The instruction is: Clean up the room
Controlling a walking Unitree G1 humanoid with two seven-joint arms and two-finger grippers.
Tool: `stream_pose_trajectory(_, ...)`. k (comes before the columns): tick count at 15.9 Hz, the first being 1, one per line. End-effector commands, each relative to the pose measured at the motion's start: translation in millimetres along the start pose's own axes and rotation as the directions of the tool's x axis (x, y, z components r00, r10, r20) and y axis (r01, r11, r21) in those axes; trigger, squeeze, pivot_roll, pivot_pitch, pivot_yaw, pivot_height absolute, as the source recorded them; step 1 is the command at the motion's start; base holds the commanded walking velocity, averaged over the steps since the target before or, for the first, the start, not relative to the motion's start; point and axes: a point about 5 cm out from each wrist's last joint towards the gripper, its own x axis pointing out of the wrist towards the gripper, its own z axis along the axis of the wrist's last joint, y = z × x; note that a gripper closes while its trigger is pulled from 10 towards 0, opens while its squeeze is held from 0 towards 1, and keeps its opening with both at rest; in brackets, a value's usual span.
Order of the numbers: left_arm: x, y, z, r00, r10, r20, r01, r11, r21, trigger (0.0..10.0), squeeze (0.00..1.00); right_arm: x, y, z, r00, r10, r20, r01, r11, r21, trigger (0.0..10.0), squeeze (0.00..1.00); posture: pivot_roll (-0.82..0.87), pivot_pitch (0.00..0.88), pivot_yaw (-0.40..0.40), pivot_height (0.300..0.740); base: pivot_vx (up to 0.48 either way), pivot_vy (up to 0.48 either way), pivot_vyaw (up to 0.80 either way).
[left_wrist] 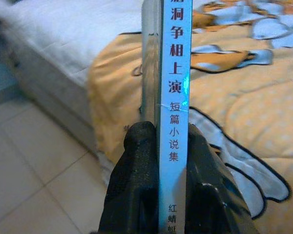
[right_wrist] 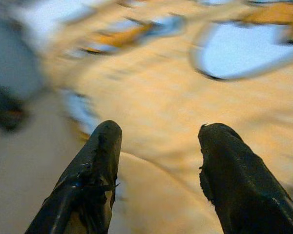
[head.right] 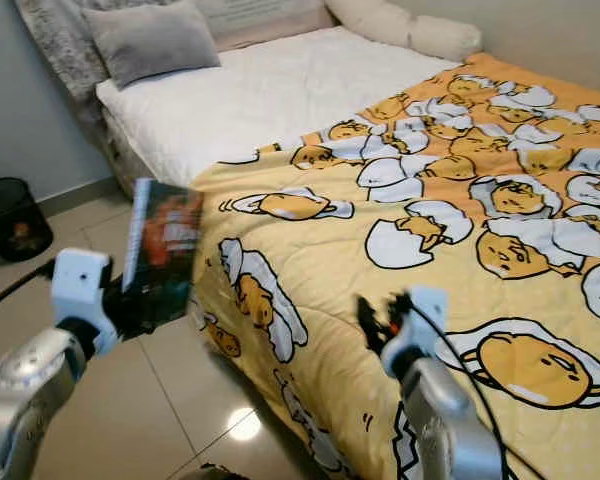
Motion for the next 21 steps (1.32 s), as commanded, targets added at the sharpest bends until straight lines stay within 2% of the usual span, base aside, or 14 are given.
stream_pose_trajectory(1,-2.1,-2.2,9.5,0.999,-0.002,0.036,0.001,1.000,0.018,10.0,0.00,-1.1,3.0,6.8,0.999,-0.027,0.040,0.028,0.999,-0.026,10.0,0.00,-0.08,0.000,0.038,0.740,0.000,0.000,0.00)
stream_pose_trajectory(2,-4.9,-3.0,18.6,0.995,0.001,0.100,-0.002,1.000,0.016,10.0,0.00,-0.6,5.4,7.7,0.999,-0.032,0.041,0.033,0.999,-0.028,10.0,0.00,-0.08,0.000,0.037,0.740,0.000,0.000,0.00)
stream_pose_trajectory(3,-5.0,-2.4,21.6,0.993,0.012,0.121,-0.015,1.000,0.019,10.0,0.00,-0.1,7.5,8.3,0.999,-0.025,0.042,0.027,0.999,-0.033,10.0,0.00,-0.08,0.000,0.031,0.740,0.000,0.000,-0.80)
stream_pose_trajectory(4,-3.5,-1.2,21.1,0.992,0.027,0.125,-0.037,0.997,0.073,10.0,0.00,-0.3,13.3,8.5,0.999,-0.009,0.041,0.010,1.000,-0.020,10.0,0.00,-0.07,0.000,0.021,0.740,0.000,0.000,-0.80)
stream_pose_trajectory(5,-3.4,-1.1,20.5,0.991,0.031,0.128,-0.042,0.996,0.083,10.0,0.00,-0.2,14.7,8.2,0.999,-0.006,0.040,0.006,1.000,-0.013,10.0,0.00,-0.07,0.000,0.017,0.740,0.000,0.000,-0.80)
stream_pose_trajectory(6,-4.0,-3.3,14.7,0.996,0.032,0.085,-0.040,0.995,0.088,10.0,0.00,5.2,17.5,7.7,1.000,-0.019,0.025,0.019,0.999,-0.033,10.0,0.00,-0.05,0.000,-0.002,0.740,0.000,0.000,-0.80)
stream_pose_trajectory(8,-3.9,-3.0,12.1,0.997,0.051,0.066,-0.058,0.992,0.111,10.0,0.00,9.5,21.8,8.5,1.000,-0.014,0.014,0.014,1.000,-0.005,10.0,0.00,-0.05,0.000,-0.011,0.740,0.000,0.000,-0.80)
stream_pose_trajectory(11,3.0,-4.0,16.4,0.997,0.016,0.069,-0.024,0.992,0.122,10.0,0.00,15.7,26.8,10.7,1.000,-0.011,0.002,0.011,1.000,0.016,10.0,0.00,-0.05,0.000,-0.011,0.740,0.000,0.000,-0.80)
stream_pose_trajectory(14,4.9,-1.5,18.8,0.997,0.031,0.070,-0.039,0.992,0.120,10.0,0.00,17.0,25.6,9.2,1.000,-0.013,-0.004,0.013,1.000,-0.005,10.0,0.00,-0.04,0.000,-0.021,0.740,0.000,0.000,-0.80)
stream_pose_trajectory(18,2.4,-3.9,18.5,0.998,0.012,0.064,-0.018,0.996,0.091,10.0,0.00,15.6,29.3,6.9,1.000,-0.003,-0.010,0.003,1.000,-0.019,10.0,0.00,-0.05,0.000,-0.012,0.740,0.000,0.255,-0.79)
stream_pose_trajectory(21,3.7,-7.5,20.2,0.998,-0.007,0.068,0.000,0.994,0.108,10.0,0.00,17.6,31.4,5.1,1.000,-0.002,-0.012,0.002,1.000,-0.016,10.0,0.00,-0.04,0.000,-0.011,0.740,0.000,0.255,-0.78)
